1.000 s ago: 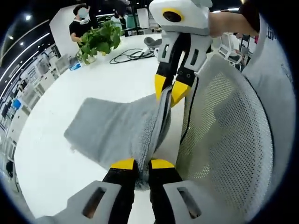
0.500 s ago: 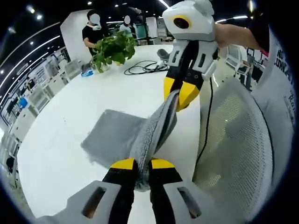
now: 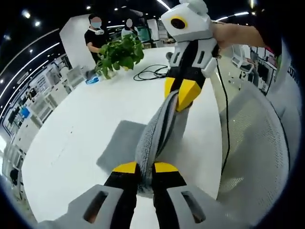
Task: Fold the towel on the table until its edges align and the towel forms a compact rectangular stack.
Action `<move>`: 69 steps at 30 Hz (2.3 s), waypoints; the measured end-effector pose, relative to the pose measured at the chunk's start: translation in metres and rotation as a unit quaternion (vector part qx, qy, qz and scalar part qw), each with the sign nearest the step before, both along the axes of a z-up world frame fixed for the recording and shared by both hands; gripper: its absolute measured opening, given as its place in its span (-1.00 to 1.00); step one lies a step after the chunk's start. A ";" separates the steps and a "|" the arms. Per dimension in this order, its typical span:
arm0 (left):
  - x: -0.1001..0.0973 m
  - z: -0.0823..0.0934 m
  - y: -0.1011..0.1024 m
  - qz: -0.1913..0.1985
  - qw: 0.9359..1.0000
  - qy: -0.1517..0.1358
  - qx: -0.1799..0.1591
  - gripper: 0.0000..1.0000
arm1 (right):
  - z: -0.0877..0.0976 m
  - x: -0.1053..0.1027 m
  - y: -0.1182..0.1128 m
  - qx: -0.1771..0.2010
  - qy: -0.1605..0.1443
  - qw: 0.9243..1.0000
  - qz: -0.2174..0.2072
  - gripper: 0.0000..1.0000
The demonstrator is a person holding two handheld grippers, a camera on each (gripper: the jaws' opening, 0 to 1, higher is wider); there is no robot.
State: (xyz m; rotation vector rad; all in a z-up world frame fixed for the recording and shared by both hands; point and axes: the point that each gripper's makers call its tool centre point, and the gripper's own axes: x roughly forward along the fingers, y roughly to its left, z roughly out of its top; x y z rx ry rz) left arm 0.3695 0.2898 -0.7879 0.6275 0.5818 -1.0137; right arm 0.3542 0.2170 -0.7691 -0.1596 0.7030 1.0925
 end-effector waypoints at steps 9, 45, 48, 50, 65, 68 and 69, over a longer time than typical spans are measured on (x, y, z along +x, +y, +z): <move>0.028 -0.008 -0.001 0.022 0.999 0.004 -0.027 -0.79 | -0.011 0.037 -0.003 0.018 0.011 1.000 -0.013 -0.86; 0.078 -0.087 0.014 0.086 0.990 0.091 -0.069 -0.27 | -0.075 0.085 -0.004 0.039 0.007 0.998 -0.048 -0.52; 0.079 -0.087 0.019 0.097 0.988 0.093 -0.077 -0.38 | -0.074 0.085 -0.007 0.033 -0.005 0.998 -0.047 -0.62; 0.083 -0.082 0.020 0.106 0.987 0.077 -0.090 -0.60 | -0.073 0.086 -0.008 0.034 -0.007 0.998 -0.050 -0.76; 0.070 -0.025 0.024 0.127 0.975 0.057 -0.170 -0.82 | -0.017 0.077 0.001 0.094 0.020 0.993 -0.074 -0.84; 0.066 -0.014 0.026 0.122 0.975 0.056 -0.180 -0.83 | -0.007 0.074 0.002 0.101 0.023 0.992 -0.069 -0.85; 0.065 -0.011 0.026 0.121 0.975 0.054 -0.181 -0.83 | -0.002 0.073 0.003 0.106 0.023 0.992 -0.066 -0.85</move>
